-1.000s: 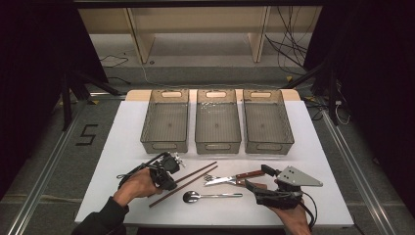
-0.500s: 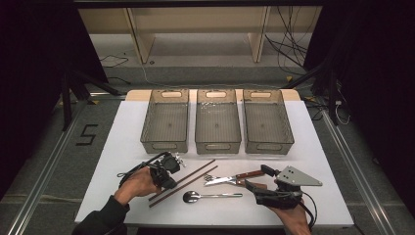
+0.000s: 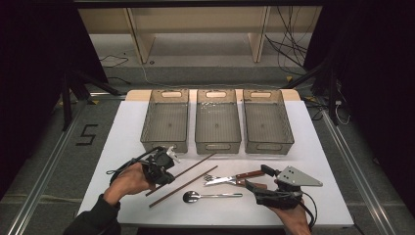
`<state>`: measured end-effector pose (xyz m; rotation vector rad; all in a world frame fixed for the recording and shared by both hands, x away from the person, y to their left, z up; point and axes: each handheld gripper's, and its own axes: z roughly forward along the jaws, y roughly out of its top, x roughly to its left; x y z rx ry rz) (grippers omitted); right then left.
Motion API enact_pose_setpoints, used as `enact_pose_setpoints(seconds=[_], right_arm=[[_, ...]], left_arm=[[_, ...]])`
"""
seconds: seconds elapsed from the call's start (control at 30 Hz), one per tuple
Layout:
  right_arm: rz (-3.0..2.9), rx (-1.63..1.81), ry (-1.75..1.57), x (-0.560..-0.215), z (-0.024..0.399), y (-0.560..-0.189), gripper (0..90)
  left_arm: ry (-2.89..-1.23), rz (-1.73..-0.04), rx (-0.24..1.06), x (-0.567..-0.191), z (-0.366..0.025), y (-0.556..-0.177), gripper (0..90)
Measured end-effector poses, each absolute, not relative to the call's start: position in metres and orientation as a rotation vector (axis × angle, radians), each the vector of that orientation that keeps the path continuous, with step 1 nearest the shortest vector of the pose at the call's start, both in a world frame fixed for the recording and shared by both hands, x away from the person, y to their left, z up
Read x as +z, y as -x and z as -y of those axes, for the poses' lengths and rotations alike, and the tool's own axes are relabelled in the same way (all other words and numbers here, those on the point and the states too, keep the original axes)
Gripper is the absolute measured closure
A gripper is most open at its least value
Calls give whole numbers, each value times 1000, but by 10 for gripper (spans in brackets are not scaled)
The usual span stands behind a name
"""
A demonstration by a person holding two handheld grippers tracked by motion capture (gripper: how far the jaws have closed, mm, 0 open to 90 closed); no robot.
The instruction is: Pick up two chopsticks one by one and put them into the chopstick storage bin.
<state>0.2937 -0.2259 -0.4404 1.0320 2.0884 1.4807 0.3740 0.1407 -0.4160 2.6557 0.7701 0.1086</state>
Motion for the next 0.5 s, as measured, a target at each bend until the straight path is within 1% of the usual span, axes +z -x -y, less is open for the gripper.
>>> enact_pose_setpoints(seconds=[0.2, 0.5], right_arm=[[-2084, 1485, -1024, -440, 226, -293, 231], [-2080, 1491, -1015, -440, 226, -293, 229]], left_arm=[[-2562, -804, 163, -399, -154, -377, 844], [-2381, -900, 259, -379, -172, -395, 844]])
